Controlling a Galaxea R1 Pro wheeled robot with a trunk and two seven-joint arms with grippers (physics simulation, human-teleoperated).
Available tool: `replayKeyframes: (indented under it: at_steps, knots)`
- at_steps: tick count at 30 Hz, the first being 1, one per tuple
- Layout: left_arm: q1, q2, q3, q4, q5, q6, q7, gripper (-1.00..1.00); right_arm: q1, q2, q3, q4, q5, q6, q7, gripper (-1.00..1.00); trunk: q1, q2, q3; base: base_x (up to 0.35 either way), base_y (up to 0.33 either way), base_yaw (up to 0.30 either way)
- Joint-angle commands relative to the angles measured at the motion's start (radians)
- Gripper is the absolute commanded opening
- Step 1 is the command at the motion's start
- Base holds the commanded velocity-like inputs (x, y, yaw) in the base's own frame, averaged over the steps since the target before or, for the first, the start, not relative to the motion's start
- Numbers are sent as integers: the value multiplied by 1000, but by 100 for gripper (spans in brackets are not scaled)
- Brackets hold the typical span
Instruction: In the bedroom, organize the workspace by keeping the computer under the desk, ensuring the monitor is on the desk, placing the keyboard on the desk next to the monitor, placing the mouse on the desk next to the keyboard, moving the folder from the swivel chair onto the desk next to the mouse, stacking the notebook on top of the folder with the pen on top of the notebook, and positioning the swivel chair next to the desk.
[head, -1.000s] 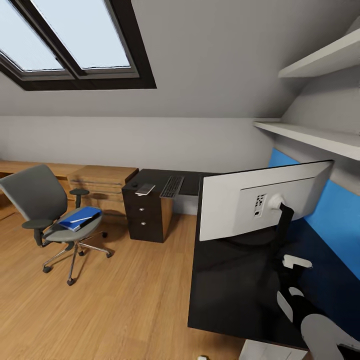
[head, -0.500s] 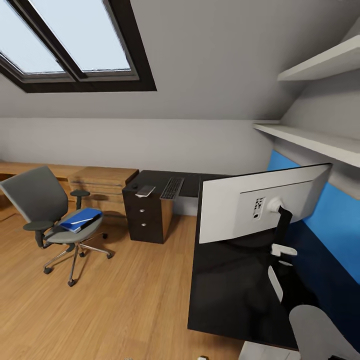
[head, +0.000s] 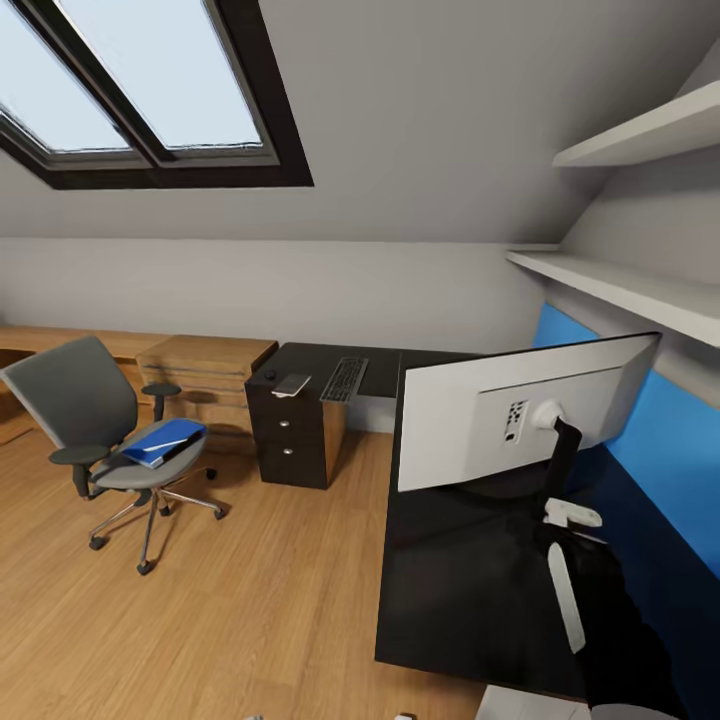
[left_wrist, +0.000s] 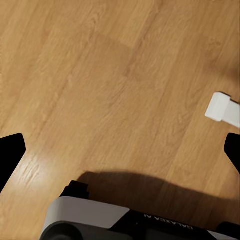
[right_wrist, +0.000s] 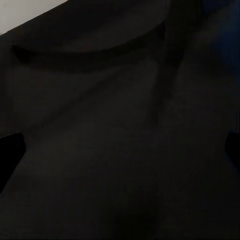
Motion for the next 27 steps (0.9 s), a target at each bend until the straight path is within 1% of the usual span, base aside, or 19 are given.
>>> replayKeyframes:
  at_steps: [1,2,3,6,8,9,10,11,15,24,27]
  knots:
    - [-1,1,-5,-2,7,3,9,100,4,5,0,-9,1,7,-3,100,-4,6,2,0,0,0]
    - [-1,1,-5,-2,7,3,8,100,13,8,5,-18,1,8,-2,100,-4,6,2,0,0,0]
    - [-1,1,-8,-1,6,3,6,100,58,15,73,-62,4,-59,-5,100,-4,6,2,0,0,0]
    - [-1,1,-8,0,7,3,5,100,91,15,117,-69,5,-120,-6,100,-4,6,2,0,6,0]
    - [-1,1,-9,0,6,3,5,100,100,15,133,-71,6,-138,-7,100,-4,6,2,0,74,0]
    - [-1,1,-9,0,6,3,5,100,107,14,148,-71,6,-160,-7,100,-4,6,2,0,169,0]
    - [-1,1,-10,0,6,3,5,100,125,14,173,-66,7,-254,-8,100,-4,6,2,0,285,0]
    - [-1,1,-9,0,7,3,5,100,131,14,176,-64,7,-310,-9,100,-4,6,2,0,299,0]
    - [-1,1,-9,0,7,3,5,100,134,14,177,-63,8,-358,-10,100,-4,6,2,0,301,0]
    - [-1,1,-9,0,8,3,5,100,142,14,177,-65,8,-374,-10,100,-4,6,2,0,303,0]
    - [-1,1,-9,0,8,3,5,100,146,18,178,-66,8,-376,-31,100,-4,6,2,0,296,0]
